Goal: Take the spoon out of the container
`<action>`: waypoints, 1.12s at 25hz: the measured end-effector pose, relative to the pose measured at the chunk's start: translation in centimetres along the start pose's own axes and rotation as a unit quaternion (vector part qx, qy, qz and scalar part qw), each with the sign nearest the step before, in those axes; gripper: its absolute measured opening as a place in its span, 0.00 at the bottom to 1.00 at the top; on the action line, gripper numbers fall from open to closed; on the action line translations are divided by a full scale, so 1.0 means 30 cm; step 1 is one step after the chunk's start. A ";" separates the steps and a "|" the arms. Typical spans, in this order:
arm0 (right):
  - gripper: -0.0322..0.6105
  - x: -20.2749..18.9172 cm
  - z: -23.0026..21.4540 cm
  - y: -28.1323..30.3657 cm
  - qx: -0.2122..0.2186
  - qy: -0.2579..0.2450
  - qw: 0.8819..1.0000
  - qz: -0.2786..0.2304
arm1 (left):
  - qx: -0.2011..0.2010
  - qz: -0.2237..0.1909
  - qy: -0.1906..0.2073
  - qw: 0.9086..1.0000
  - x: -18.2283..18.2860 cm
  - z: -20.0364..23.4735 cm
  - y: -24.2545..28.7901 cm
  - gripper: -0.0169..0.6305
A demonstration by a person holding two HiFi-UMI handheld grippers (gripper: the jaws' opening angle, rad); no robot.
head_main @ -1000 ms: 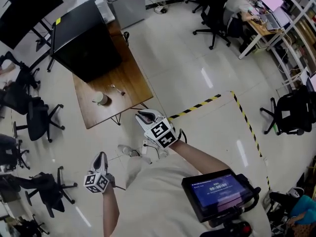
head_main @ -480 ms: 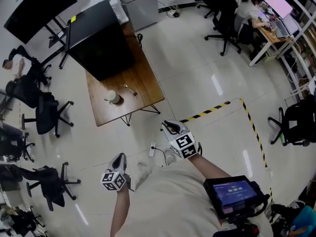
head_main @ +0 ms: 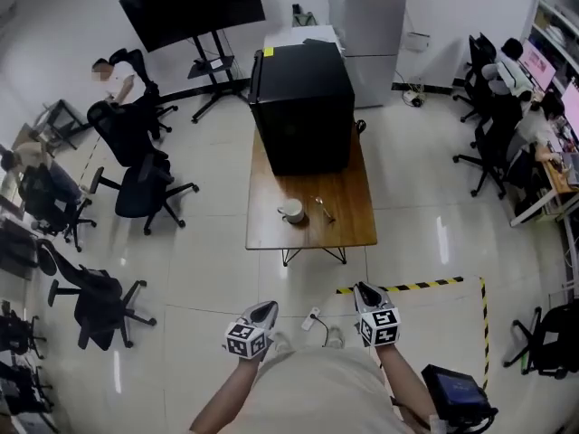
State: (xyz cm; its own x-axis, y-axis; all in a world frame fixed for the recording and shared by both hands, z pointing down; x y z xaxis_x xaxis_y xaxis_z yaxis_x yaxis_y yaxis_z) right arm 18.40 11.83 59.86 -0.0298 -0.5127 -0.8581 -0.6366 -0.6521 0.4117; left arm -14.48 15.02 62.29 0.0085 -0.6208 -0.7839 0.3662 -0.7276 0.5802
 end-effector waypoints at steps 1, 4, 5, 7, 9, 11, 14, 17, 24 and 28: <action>0.11 0.018 0.013 0.026 0.001 -0.002 1.000 -0.004 | -0.001 -0.001 0.001 1.000 0.012 0.026 0.003 0.02; 0.11 0.052 0.038 0.114 0.004 0.006 1.000 -0.012 | -0.003 -0.007 0.006 1.000 0.048 0.106 0.009 0.02; 0.11 0.051 0.050 0.138 0.003 0.015 1.000 -0.016 | -0.003 -0.006 0.011 1.000 0.056 0.132 0.001 0.02; 0.11 0.044 0.074 0.155 0.001 0.035 0.999 -0.024 | -0.005 -0.005 0.019 1.000 0.064 0.164 -0.020 0.02; 0.11 0.052 0.080 0.153 -0.005 0.041 0.999 -0.032 | -0.010 -0.009 0.024 1.000 0.077 0.175 -0.027 0.02; 0.11 0.072 0.078 0.166 -0.010 0.038 0.999 -0.037 | -0.012 -0.015 0.027 0.999 0.102 0.193 -0.024 0.02; 0.11 0.076 0.096 0.182 -0.017 0.039 0.998 -0.035 | -0.015 -0.014 0.024 1.000 0.100 0.228 -0.037 0.02; 0.11 0.057 0.109 0.172 -0.024 0.045 0.998 -0.028 | -0.018 -0.005 0.018 1.000 0.068 0.245 -0.044 0.02; 0.11 -0.046 0.125 0.116 -0.043 0.064 0.997 0.006 | -0.028 0.021 0.000 0.999 -0.010 0.254 -0.033 0.02; 0.11 -0.040 0.139 0.129 -0.049 0.056 0.997 -0.002 | -0.035 0.008 0.007 0.999 0.020 0.274 -0.034 0.02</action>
State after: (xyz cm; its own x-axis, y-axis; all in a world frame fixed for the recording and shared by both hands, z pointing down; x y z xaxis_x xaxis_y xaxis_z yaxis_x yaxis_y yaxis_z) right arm 12.77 12.25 61.19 0.0609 -0.5658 -0.8223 -0.5582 -0.7023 0.4418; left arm -22.50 12.97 63.06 0.0279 -0.6275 -0.7781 0.4306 -0.6949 0.5759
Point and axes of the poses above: the fingertips, and each gripper's own axes: y forward along the fingers, z to its left, x out of its top, the point moved 9 cm from there along -y, backward along the fingers, and after that the axes turned 14 degrees about x, right-handed, at the moved point
